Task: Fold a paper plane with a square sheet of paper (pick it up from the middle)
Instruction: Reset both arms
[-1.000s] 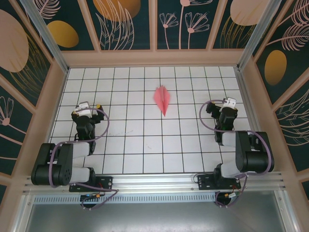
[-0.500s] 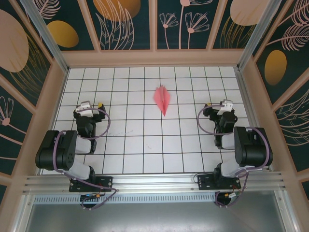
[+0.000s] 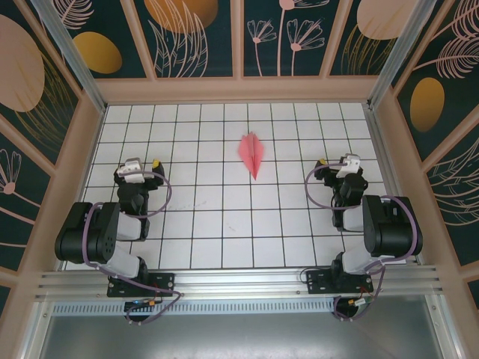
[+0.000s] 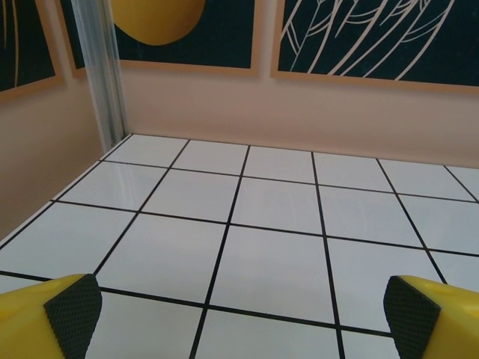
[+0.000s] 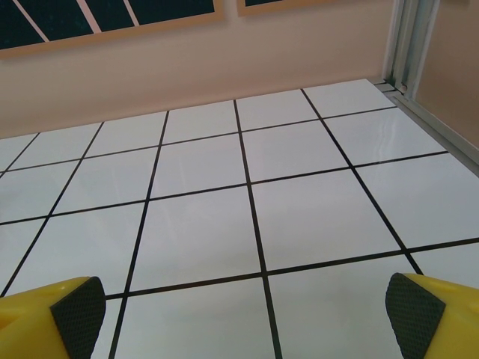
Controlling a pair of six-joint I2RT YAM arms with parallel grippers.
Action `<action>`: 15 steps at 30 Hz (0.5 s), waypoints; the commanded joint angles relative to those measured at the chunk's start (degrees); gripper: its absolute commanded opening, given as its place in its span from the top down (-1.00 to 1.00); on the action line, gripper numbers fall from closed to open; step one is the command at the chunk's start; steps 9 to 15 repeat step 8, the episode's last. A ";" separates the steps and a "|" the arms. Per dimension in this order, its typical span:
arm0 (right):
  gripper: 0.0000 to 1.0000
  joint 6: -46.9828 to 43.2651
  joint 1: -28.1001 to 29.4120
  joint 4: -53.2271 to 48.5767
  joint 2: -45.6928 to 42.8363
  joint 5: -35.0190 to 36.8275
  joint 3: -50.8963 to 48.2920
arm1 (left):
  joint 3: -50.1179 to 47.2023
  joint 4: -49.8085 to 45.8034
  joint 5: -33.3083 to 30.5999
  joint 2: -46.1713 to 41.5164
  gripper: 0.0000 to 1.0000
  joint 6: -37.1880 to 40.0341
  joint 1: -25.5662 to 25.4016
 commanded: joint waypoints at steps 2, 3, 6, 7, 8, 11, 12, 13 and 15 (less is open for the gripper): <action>-0.98 -0.66 0.24 3.03 0.33 -1.08 -0.33 | 1.86 -0.64 -2.03 0.39 -0.97 -0.27 0.29; -0.97 -0.66 0.24 3.01 0.33 -1.08 -0.33 | 2.06 -0.80 -2.03 0.47 -0.97 -0.28 0.28; -0.97 -0.66 0.24 3.03 0.36 -1.07 -0.25 | 1.95 -0.70 -2.03 0.39 -0.97 -0.33 0.29; -0.97 -0.66 0.24 3.02 0.39 -1.13 -0.33 | 1.84 -0.50 -2.02 0.39 -0.97 -0.34 0.29; -0.98 -0.66 0.24 3.03 0.31 -1.09 -0.28 | 1.68 -0.22 -1.94 0.39 -0.97 -0.27 0.29; -0.98 -0.66 0.24 3.03 0.31 -1.09 -0.28 | 1.68 -0.22 -1.94 0.39 -0.97 -0.27 0.29; -0.98 -0.66 0.24 3.03 0.31 -1.09 -0.28 | 1.68 -0.22 -1.94 0.39 -0.97 -0.27 0.29; -0.98 -0.66 0.24 3.03 0.31 -1.09 -0.28 | 1.68 -0.22 -1.94 0.39 -0.97 -0.27 0.29; -0.98 -0.66 0.24 3.03 0.31 -1.09 -0.28 | 1.68 -0.22 -1.94 0.39 -0.97 -0.27 0.29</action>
